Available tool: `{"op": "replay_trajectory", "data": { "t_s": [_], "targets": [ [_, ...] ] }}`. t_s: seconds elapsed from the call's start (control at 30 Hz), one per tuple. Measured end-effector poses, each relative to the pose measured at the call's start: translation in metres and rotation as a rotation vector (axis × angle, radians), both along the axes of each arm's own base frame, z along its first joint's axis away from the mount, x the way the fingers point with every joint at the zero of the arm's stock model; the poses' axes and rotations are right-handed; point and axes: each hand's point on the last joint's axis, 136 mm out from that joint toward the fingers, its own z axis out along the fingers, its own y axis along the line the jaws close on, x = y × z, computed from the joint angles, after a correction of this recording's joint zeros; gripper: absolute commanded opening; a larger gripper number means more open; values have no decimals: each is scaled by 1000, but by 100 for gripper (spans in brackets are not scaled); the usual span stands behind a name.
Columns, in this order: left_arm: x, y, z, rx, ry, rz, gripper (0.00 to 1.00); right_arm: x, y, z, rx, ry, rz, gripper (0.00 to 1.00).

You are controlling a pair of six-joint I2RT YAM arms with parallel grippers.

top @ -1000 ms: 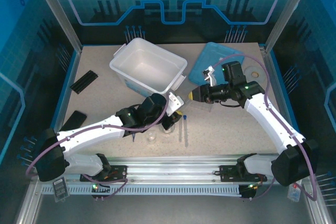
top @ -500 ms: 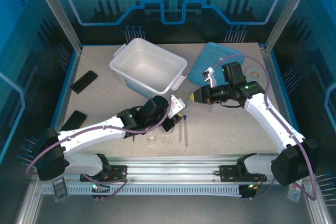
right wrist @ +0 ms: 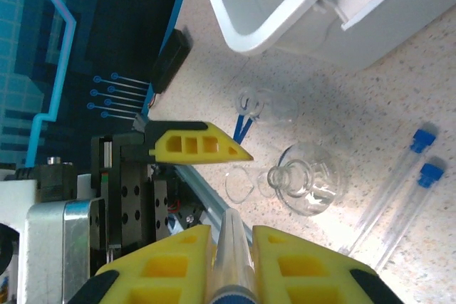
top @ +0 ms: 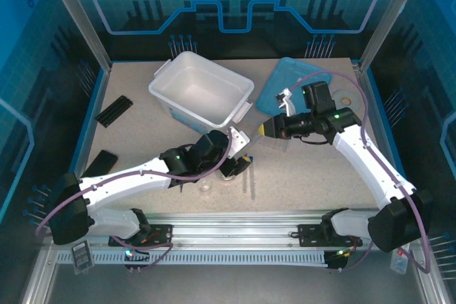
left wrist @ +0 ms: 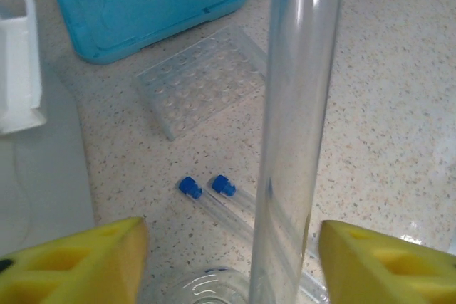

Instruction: Organize the chemistry lab equipment

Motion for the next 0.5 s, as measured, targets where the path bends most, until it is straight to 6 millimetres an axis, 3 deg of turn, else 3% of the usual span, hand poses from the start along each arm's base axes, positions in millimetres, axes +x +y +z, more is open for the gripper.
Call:
{"op": "replay_trajectory", "data": {
  "t_s": [0.13, 0.5],
  "targets": [
    [6, 11, 8, -29, -6, 68, 85, 10, -5, 7, -40, -50, -36, 10],
    [22, 41, 22, -128, 38, 240, 94, 41, -18, 9, -220, -156, -166, 10]
  ]
}}
